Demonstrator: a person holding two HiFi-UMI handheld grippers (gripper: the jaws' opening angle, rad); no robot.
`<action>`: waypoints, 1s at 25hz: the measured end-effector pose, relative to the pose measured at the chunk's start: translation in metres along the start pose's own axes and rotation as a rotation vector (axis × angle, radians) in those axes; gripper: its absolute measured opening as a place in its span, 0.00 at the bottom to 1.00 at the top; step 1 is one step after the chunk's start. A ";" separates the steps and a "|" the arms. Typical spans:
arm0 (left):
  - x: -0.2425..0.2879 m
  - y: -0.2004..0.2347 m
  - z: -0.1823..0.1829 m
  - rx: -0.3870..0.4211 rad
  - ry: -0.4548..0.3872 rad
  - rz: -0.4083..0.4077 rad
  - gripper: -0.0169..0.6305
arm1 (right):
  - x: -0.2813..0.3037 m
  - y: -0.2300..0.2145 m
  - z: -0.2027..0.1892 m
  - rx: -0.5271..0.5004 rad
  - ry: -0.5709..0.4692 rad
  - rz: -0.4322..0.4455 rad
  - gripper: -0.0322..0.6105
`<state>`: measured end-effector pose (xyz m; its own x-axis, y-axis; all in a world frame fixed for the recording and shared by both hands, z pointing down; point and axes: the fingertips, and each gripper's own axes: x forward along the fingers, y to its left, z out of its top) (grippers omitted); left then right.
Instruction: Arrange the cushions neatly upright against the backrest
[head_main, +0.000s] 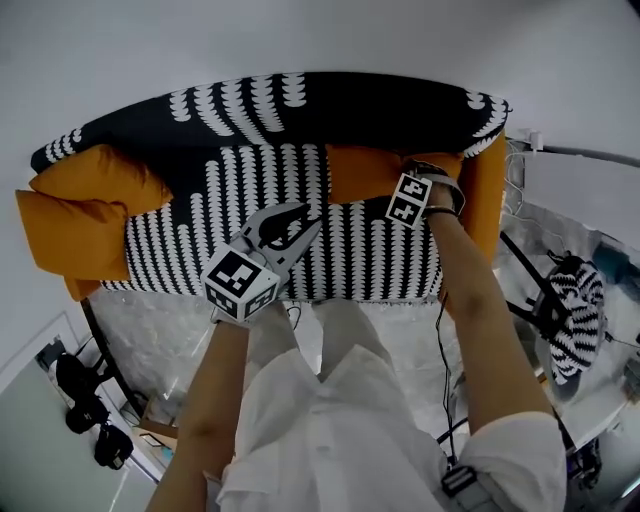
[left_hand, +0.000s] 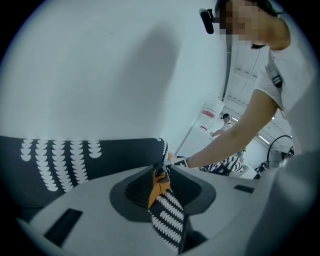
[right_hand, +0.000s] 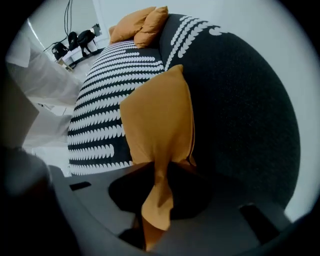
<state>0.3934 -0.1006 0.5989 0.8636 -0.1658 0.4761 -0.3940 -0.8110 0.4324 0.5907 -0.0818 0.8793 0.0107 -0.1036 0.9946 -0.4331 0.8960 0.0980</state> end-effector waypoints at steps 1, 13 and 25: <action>-0.002 -0.003 0.005 0.008 -0.002 -0.005 0.20 | -0.006 0.000 -0.003 0.006 0.002 -0.019 0.19; 0.001 -0.004 0.003 0.013 0.020 0.008 0.20 | 0.015 -0.025 -0.025 0.064 0.048 -0.105 0.28; -0.034 0.004 0.026 -0.015 -0.071 0.083 0.20 | -0.039 -0.032 0.004 0.223 -0.067 -0.038 0.49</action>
<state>0.3705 -0.1128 0.5643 0.8478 -0.2717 0.4553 -0.4692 -0.7844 0.4056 0.6000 -0.1080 0.8370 -0.0260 -0.1701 0.9851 -0.6221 0.7741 0.1172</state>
